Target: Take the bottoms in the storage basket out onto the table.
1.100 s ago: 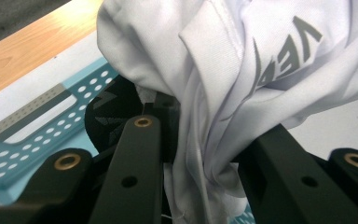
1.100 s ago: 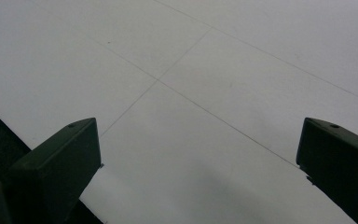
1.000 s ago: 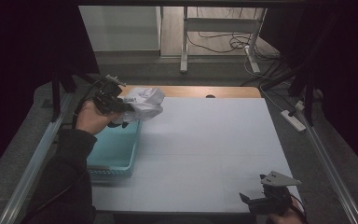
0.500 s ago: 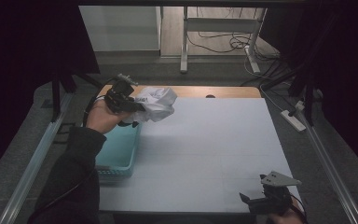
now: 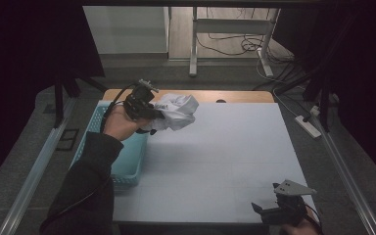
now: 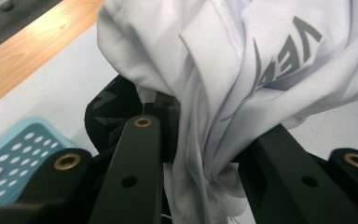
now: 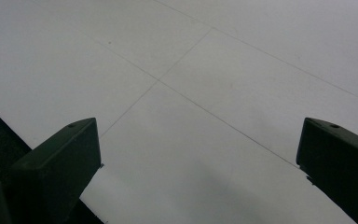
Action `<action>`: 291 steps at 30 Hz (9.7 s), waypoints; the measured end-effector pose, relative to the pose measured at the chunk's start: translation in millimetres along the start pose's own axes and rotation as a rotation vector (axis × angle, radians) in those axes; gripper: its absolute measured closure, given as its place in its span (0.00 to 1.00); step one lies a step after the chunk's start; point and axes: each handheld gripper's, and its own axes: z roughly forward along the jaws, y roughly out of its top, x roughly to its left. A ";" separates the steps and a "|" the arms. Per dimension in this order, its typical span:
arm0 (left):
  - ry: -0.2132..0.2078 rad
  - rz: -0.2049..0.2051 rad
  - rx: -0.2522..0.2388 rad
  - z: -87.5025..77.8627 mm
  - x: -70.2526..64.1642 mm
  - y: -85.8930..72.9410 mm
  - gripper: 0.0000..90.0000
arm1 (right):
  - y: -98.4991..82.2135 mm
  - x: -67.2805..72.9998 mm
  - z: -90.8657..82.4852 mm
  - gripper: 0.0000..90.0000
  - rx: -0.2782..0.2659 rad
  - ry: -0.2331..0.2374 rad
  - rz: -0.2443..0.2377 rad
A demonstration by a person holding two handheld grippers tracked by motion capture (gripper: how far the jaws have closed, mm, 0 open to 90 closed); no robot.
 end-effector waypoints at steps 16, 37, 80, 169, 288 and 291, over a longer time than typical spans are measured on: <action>-0.038 0.035 0.028 34.1 -16.7 6.7 0.83 | 0.0 0.1 -0.3 0.00 0.001 0.001 -0.002; -0.061 -0.013 0.105 89.4 -19.6 -5.1 0.82 | -0.1 0.0 -0.3 0.00 0.001 0.001 -0.002; -0.074 -0.038 0.194 163.0 -17.3 -22.1 0.79 | -0.4 0.1 -0.4 0.00 0.001 0.000 -0.003; -0.117 0.023 0.080 151.0 -35.9 -18.7 0.00 | -0.5 0.6 0.2 0.00 0.008 0.005 -0.008; -0.132 0.077 -0.184 64.7 -66.0 -68.5 0.00 | -1.4 0.9 -3.1 0.00 -0.012 -0.002 -0.005; -0.126 0.078 -0.179 62.8 -67.0 -71.1 0.00 | -1.4 0.9 -3.2 0.00 -0.012 -0.002 -0.005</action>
